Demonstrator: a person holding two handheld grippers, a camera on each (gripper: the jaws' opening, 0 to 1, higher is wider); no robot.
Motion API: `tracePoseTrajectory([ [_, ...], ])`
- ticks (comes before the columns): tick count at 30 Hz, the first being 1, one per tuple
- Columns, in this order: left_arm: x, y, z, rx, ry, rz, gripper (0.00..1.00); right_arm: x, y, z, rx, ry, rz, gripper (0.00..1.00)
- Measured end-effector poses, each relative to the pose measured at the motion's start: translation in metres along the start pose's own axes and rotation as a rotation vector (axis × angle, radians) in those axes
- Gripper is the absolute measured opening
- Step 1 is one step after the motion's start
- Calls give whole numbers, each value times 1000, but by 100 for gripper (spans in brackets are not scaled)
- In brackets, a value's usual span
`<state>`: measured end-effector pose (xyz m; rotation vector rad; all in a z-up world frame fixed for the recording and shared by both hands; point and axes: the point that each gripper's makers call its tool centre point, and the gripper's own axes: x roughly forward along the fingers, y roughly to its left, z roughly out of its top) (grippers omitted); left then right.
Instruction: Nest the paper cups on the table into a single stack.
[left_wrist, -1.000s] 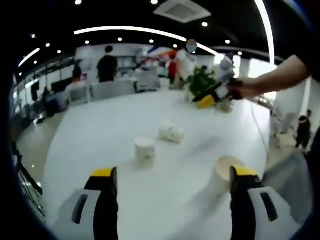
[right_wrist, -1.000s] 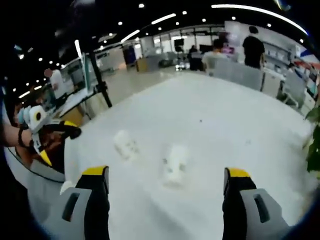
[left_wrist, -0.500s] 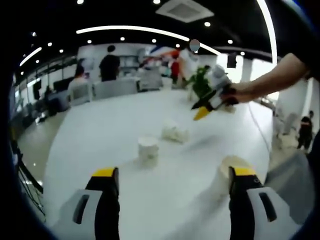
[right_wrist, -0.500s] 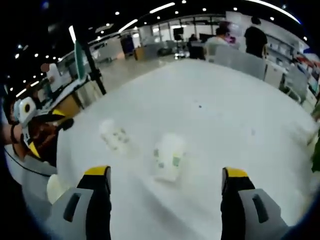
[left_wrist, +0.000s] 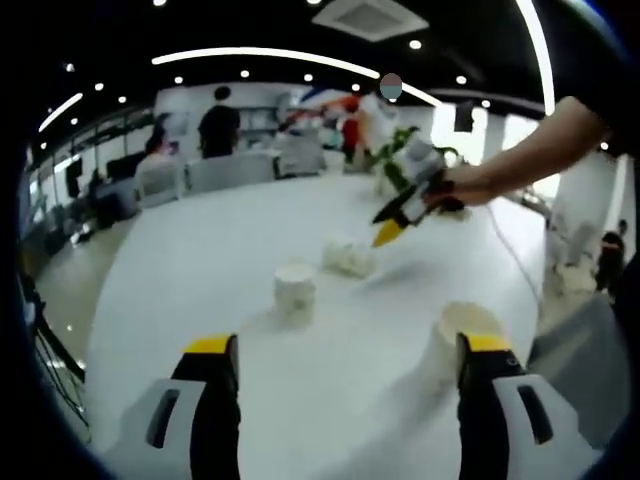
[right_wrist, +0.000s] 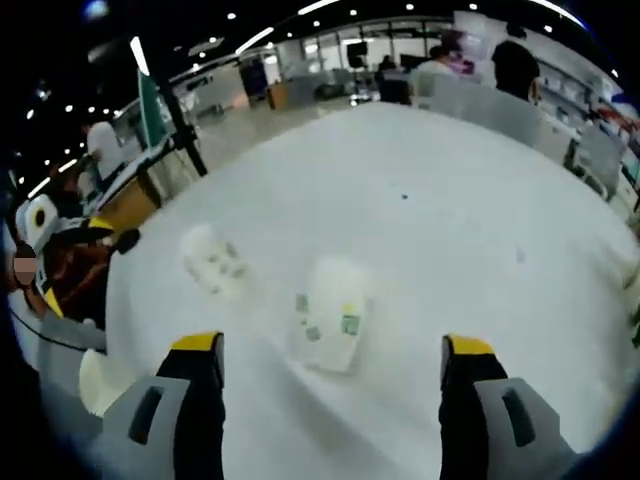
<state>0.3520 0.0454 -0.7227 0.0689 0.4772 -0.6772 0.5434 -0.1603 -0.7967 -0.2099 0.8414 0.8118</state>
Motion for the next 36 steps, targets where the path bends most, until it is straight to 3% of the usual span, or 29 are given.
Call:
tracePoseTrajectory([
  [19,1,3,-4,-9,7,11,88,38,11,30,27,-11,44,74],
  [36,-3,0,-7,-6,8,6,86,49,8,15,37,55,41,66],
])
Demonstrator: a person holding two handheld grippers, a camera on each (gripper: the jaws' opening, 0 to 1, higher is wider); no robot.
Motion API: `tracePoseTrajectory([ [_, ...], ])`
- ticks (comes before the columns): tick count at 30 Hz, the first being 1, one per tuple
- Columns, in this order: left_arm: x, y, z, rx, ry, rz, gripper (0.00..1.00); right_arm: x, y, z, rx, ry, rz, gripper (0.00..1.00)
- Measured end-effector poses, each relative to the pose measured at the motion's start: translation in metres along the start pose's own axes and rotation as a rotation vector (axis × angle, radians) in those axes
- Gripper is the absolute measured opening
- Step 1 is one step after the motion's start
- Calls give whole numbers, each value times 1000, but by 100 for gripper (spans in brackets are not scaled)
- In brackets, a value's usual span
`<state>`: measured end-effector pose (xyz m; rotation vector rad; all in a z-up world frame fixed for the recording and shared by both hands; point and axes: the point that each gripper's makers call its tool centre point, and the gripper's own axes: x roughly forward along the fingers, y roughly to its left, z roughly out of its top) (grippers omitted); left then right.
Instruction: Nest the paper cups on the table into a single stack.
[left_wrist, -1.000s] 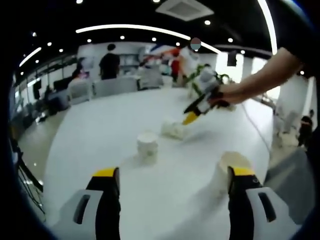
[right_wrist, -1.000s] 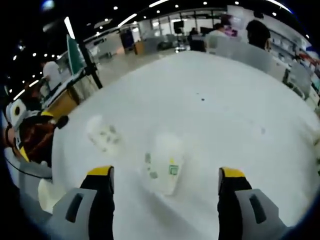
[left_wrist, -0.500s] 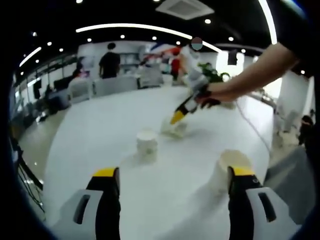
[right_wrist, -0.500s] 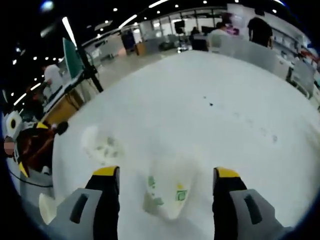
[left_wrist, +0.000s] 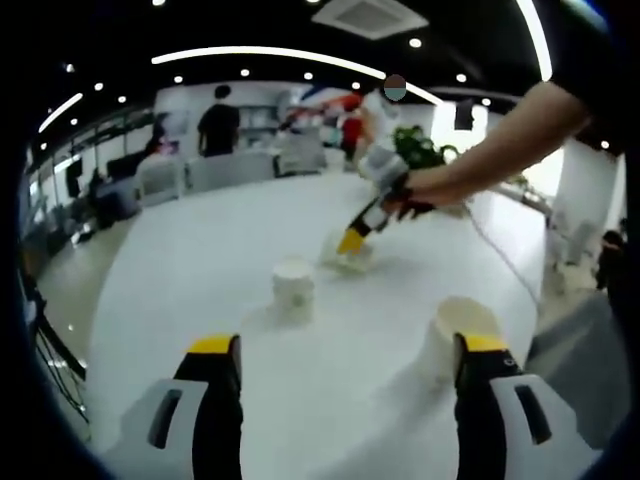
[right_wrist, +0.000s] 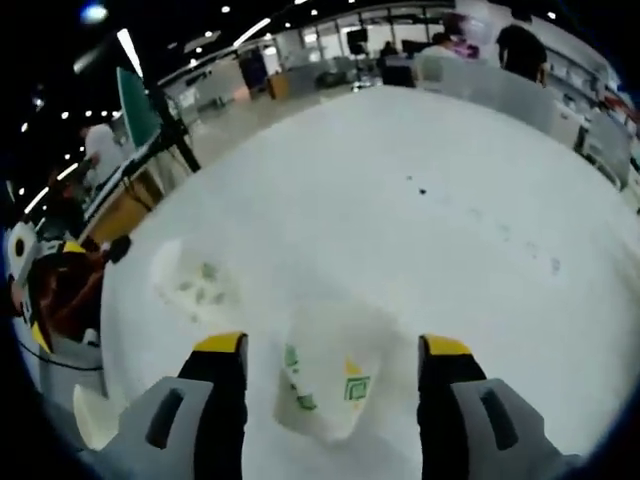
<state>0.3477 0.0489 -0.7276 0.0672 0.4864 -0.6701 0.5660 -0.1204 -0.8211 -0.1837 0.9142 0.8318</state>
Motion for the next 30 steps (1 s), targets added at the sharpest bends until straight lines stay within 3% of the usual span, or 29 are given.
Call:
tracePoseTrajectory([
  [9,-1,1,1,2,-4,6,85,10,-8,-6,24,29,17,58],
  [17,-3,0,0,-4,-8,7,84,12,0,-10,22,53,30,55],
  [30,-5,-2,-1,-5,-8,4,82,12,12,-16,-46,80,73,43],
])
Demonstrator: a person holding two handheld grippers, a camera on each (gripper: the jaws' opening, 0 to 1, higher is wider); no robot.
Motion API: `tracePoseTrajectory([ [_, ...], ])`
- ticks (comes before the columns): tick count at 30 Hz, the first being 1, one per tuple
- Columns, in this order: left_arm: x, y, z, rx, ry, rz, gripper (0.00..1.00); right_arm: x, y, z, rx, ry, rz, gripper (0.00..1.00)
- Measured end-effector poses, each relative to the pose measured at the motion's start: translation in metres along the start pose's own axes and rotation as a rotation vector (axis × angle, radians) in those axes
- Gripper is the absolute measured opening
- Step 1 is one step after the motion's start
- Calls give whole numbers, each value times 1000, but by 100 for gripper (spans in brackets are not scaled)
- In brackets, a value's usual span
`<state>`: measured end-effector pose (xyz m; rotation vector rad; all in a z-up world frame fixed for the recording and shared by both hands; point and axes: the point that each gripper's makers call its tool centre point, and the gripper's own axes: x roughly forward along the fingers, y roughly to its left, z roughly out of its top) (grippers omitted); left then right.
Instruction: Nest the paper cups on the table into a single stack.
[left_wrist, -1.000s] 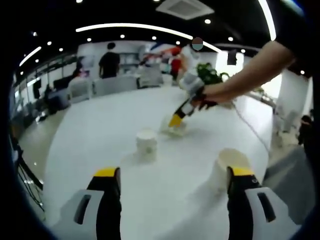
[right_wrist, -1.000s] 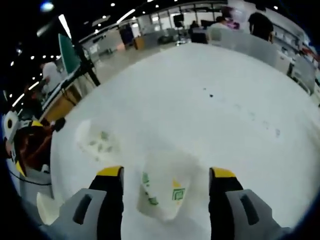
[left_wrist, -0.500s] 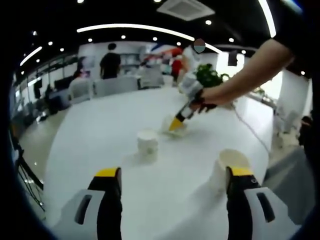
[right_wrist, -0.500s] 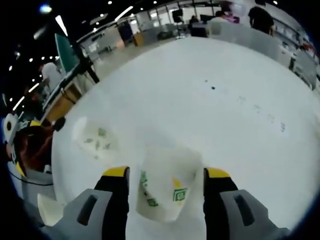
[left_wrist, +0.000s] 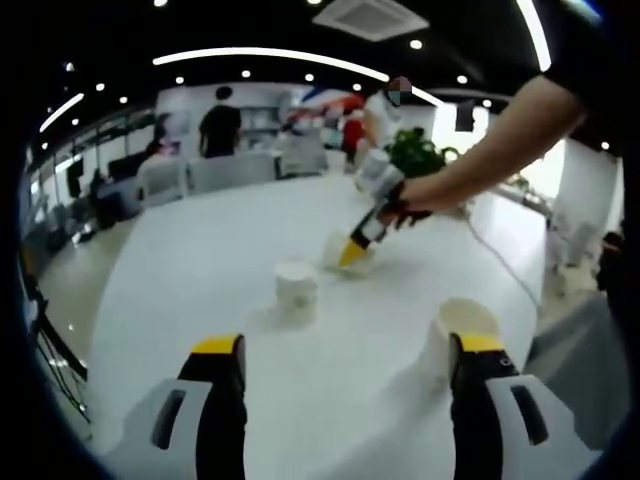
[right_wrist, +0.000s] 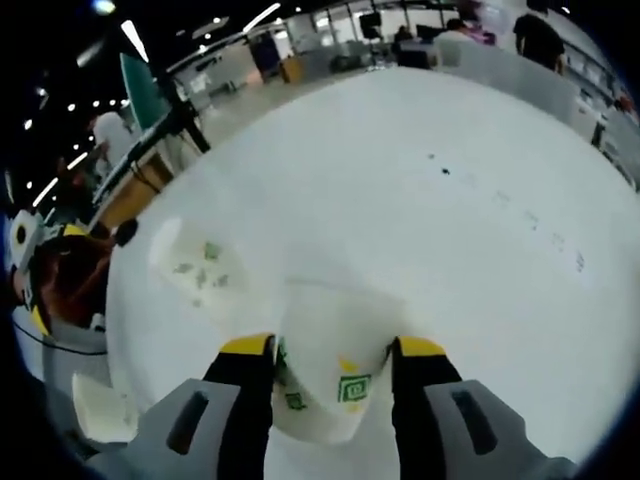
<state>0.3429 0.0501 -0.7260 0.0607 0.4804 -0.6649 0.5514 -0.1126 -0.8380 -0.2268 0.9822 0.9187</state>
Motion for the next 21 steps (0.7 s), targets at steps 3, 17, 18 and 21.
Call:
tracePoseTrajectory([
  [3,0,-1,0,2,-2,-2,82,0,4,-2,-28,6,16,43],
  [17,-3,-3,1,5,1,-4,81,-11,9,-5,-72,-16,47,40],
  [18,-3,-3,1,6,0,-5,81,-12,8,-5,-71,-24,50,40],
  [21,-3,-5,3,10,-2,-10,81,-19,13,-7,-81,-28,46,40],
])
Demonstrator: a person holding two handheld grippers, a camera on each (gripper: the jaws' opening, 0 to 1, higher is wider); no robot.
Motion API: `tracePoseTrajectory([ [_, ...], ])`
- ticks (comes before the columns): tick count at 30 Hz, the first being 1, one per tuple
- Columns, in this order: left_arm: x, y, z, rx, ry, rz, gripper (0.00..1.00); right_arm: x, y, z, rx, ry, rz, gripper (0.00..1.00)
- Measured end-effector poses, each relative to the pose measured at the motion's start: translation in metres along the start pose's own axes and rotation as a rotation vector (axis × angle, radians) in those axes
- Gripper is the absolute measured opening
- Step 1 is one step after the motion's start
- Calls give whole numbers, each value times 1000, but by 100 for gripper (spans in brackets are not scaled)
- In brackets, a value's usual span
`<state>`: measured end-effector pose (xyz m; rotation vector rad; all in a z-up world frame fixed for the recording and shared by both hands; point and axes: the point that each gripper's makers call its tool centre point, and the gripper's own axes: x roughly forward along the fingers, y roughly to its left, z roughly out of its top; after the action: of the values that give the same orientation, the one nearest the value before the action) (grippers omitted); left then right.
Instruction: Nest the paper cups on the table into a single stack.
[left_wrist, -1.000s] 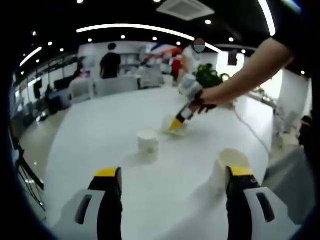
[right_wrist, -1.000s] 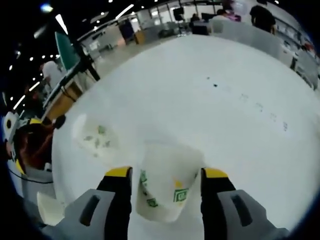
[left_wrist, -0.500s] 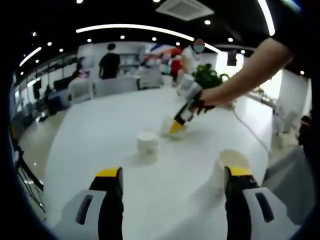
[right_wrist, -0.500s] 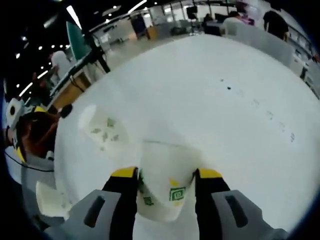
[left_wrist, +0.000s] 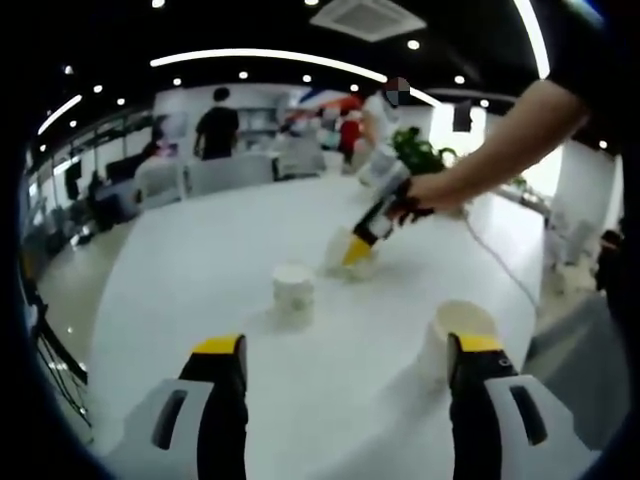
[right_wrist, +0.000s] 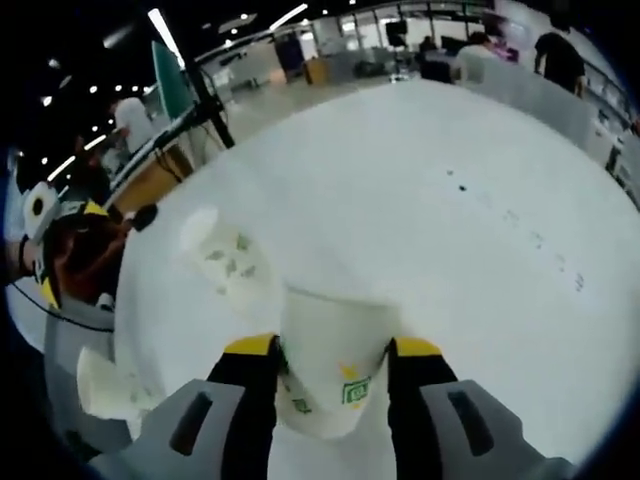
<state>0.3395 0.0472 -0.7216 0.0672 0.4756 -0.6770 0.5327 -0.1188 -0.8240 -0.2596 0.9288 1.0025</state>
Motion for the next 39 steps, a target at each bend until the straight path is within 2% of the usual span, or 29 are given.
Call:
tracePoseTrajectory([
  [12,0,-2,5,12,-10,-4,82,-21,17,-6,22,-59,-8,39],
  [17,-2,-6,13,32,-24,-13,81,-30,27,-6,24,-84,-9,39],
  [25,-5,-7,13,45,-23,-17,82,-49,34,4,22,-148,-10,39],
  [34,-9,-16,11,52,-12,-28,81,-70,38,19,14,-243,-5,39],
  [39,-11,-22,14,61,-18,-34,81,-87,50,27,12,-302,-1,39],
])
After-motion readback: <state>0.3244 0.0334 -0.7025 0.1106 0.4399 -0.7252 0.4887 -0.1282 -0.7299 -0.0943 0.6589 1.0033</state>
